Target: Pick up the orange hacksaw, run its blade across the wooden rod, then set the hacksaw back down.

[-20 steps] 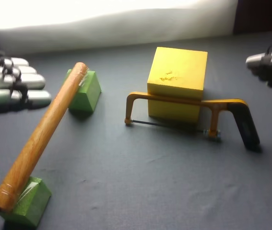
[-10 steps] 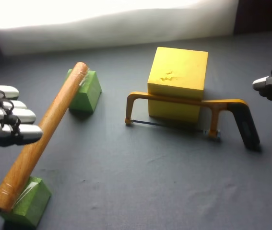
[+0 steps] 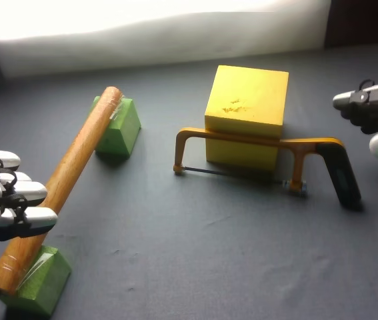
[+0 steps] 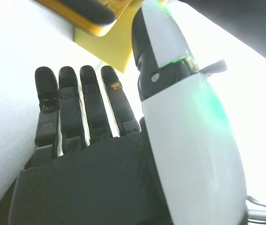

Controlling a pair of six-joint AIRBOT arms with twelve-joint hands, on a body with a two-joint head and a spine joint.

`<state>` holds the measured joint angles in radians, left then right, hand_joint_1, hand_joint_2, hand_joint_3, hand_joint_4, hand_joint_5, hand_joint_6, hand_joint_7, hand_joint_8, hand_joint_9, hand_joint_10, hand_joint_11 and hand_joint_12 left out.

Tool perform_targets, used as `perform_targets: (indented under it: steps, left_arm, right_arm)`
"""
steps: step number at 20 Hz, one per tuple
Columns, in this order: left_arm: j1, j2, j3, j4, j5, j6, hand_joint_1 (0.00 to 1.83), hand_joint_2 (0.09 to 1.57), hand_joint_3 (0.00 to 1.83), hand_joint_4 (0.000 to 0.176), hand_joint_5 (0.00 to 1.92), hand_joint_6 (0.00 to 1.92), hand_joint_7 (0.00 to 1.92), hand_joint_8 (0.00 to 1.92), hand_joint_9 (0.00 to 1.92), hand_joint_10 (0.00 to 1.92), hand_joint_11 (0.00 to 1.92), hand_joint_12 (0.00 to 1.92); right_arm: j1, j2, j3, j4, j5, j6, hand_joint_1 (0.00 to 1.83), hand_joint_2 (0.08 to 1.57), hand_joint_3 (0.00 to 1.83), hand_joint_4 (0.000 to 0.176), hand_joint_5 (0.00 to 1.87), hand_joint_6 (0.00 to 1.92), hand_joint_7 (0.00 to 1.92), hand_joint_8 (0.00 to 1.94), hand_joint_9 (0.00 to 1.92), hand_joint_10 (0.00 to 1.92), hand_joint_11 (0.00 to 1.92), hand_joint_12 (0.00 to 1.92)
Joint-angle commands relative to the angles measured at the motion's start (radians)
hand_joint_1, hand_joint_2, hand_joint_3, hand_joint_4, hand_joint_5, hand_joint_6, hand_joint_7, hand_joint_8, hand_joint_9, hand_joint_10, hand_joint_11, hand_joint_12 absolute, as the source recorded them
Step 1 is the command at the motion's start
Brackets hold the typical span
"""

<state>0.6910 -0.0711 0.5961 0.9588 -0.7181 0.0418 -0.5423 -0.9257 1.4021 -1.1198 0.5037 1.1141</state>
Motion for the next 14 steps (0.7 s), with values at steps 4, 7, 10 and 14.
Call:
perform_targets:
  steps: [4, 7, 10, 14]
  left_arm:
    - [-0.015, 0.018, -0.003, 0.004, -0.022, -0.001, 0.00, 1.24, 0.00, 0.000, 0.15, 0.00, 0.08, 0.00, 0.09, 0.00, 0.05, 0.05]
    - [-0.015, 0.019, 0.011, 0.080, -0.008, -0.014, 0.00, 1.24, 0.00, 0.000, 0.12, 0.00, 0.05, 0.00, 0.07, 0.00, 0.03, 0.05]
    - [-0.008, 0.008, -0.004, 0.092, 0.064, -0.046, 0.00, 1.24, 0.00, 0.000, 0.13, 0.00, 0.06, 0.00, 0.07, 0.00, 0.03, 0.05]
    - [0.012, -0.024, -0.017, 0.087, 0.152, -0.055, 0.00, 1.24, 0.00, 0.000, 0.14, 0.01, 0.08, 0.01, 0.09, 0.01, 0.06, 0.07]
  right_arm:
    - [-0.007, -0.016, 0.005, 0.048, 0.011, 0.004, 0.70, 1.20, 0.01, 0.000, 0.10, 0.00, 0.14, 0.00, 0.17, 0.00, 0.00, 0.62]
    - [-0.005, -0.035, 0.005, 0.049, -0.001, 0.009, 0.76, 1.17, 0.00, 0.000, 0.11, 0.00, 0.14, 0.00, 0.17, 0.00, 0.00, 0.61]
    - [0.001, -0.065, 0.005, 0.067, -0.022, 0.013, 0.74, 1.19, 0.00, 0.000, 0.11, 0.00, 0.14, 0.00, 0.17, 0.00, 0.00, 0.62]
    - [-0.013, -0.082, 0.005, 0.165, -0.015, -0.068, 0.66, 1.22, 0.01, 0.000, 0.06, 0.00, 0.11, 0.00, 0.14, 0.00, 0.00, 0.52]
